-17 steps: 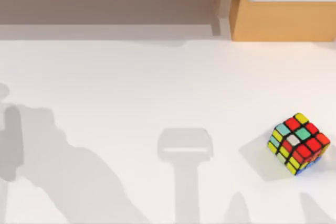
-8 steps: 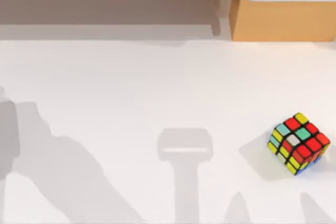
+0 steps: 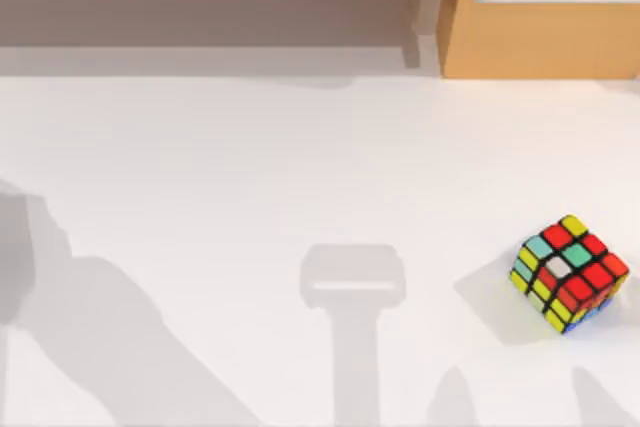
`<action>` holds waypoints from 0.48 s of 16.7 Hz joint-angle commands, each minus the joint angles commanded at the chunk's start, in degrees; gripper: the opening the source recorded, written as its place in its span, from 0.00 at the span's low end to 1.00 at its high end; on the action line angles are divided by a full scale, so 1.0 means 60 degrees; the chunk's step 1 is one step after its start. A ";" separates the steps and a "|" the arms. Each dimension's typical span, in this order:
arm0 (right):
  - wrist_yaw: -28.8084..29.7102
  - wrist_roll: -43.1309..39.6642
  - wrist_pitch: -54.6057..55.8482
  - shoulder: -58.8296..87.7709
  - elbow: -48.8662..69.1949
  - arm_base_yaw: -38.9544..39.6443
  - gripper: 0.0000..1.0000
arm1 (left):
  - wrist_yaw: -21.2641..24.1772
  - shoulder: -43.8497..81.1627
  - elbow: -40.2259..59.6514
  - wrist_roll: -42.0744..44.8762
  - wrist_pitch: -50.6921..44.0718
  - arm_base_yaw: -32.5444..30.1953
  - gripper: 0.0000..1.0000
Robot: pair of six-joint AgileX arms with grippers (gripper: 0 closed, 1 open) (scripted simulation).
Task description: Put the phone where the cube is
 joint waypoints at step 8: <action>0.0000 0.0000 0.0000 0.0000 0.0000 0.0000 1.00 | 0.0000 0.0000 0.0000 0.0000 0.0000 0.0000 0.62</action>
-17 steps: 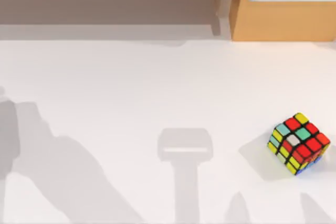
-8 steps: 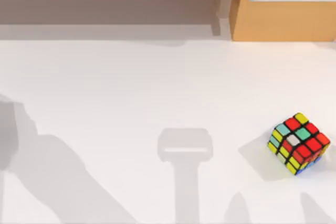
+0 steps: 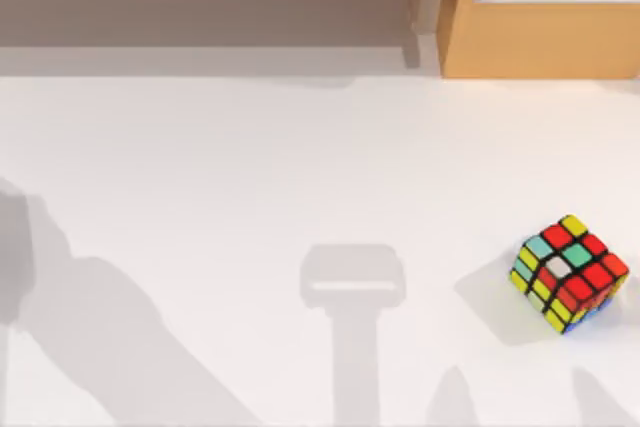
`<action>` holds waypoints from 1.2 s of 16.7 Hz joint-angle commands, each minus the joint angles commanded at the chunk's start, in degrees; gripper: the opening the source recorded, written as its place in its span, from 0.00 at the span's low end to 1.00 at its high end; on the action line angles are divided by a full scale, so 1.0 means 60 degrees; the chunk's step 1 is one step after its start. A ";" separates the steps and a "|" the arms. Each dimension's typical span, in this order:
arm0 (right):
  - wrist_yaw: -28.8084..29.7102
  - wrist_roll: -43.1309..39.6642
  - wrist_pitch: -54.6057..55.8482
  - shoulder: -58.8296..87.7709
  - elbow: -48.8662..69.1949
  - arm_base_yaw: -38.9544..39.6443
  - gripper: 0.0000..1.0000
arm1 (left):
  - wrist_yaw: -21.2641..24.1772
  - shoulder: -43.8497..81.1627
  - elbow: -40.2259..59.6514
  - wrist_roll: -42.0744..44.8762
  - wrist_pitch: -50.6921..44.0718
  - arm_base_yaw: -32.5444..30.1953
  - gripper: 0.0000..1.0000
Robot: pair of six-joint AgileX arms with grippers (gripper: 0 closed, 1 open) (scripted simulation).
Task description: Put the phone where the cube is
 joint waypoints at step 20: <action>0.0000 0.0000 0.0000 0.0000 0.0000 0.0000 1.00 | 0.0156 -0.0397 0.0176 -0.0093 -0.0581 -0.0013 0.00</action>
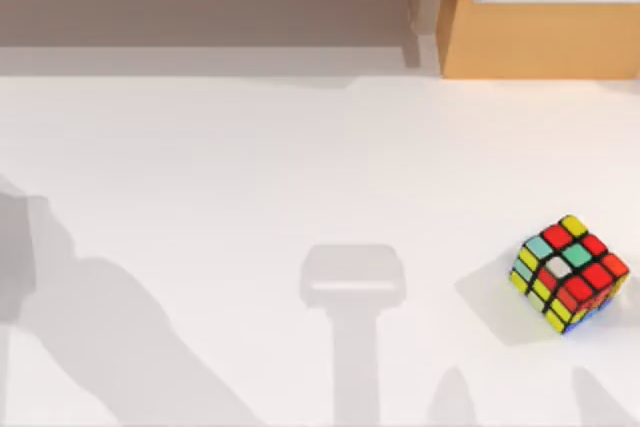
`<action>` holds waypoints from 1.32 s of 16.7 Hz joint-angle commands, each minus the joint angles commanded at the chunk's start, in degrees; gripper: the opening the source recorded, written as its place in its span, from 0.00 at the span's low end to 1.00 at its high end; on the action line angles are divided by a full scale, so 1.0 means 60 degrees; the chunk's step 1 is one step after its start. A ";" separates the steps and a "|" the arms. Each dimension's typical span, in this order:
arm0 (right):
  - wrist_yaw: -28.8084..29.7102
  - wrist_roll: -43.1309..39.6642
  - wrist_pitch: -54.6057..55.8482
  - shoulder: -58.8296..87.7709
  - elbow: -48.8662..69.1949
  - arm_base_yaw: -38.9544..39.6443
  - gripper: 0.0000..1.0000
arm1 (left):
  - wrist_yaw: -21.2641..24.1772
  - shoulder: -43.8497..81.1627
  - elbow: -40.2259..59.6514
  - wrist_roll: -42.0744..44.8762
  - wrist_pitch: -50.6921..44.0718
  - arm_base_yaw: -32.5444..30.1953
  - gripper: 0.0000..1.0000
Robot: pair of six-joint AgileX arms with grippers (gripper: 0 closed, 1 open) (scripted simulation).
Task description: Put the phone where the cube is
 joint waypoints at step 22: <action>0.0000 0.0000 0.0000 0.0000 0.0000 0.0000 1.00 | -0.0359 0.0998 0.4535 -0.8470 -0.2562 -0.6189 0.00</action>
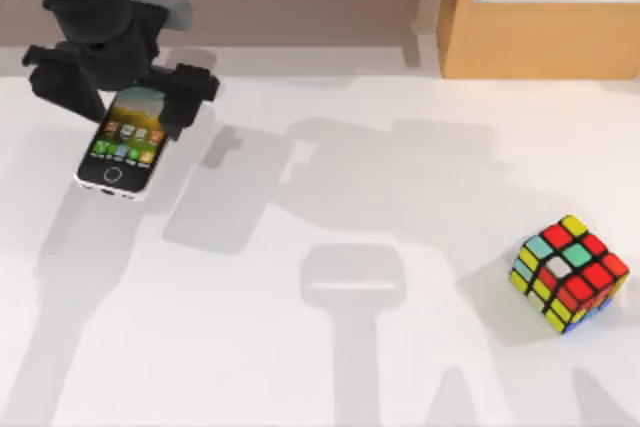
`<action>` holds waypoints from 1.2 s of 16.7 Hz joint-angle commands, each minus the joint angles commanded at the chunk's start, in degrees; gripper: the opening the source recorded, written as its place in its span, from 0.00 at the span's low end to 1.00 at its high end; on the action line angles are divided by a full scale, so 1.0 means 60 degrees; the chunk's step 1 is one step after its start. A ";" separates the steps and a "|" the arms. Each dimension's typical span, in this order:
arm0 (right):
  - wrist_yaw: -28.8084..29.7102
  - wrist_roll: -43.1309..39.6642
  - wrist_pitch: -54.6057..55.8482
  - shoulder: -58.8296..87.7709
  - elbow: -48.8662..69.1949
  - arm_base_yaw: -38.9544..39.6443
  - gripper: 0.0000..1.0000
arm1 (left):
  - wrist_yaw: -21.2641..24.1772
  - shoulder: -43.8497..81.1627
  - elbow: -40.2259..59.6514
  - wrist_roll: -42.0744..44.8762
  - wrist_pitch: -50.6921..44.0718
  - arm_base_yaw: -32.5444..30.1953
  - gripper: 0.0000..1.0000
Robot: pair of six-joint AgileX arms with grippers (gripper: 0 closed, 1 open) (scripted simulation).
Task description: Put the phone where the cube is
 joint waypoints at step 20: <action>0.0000 0.0000 0.0000 0.0000 0.0000 0.0000 1.00 | -0.0106 0.2199 0.3370 -0.8662 -0.2122 -0.6142 0.00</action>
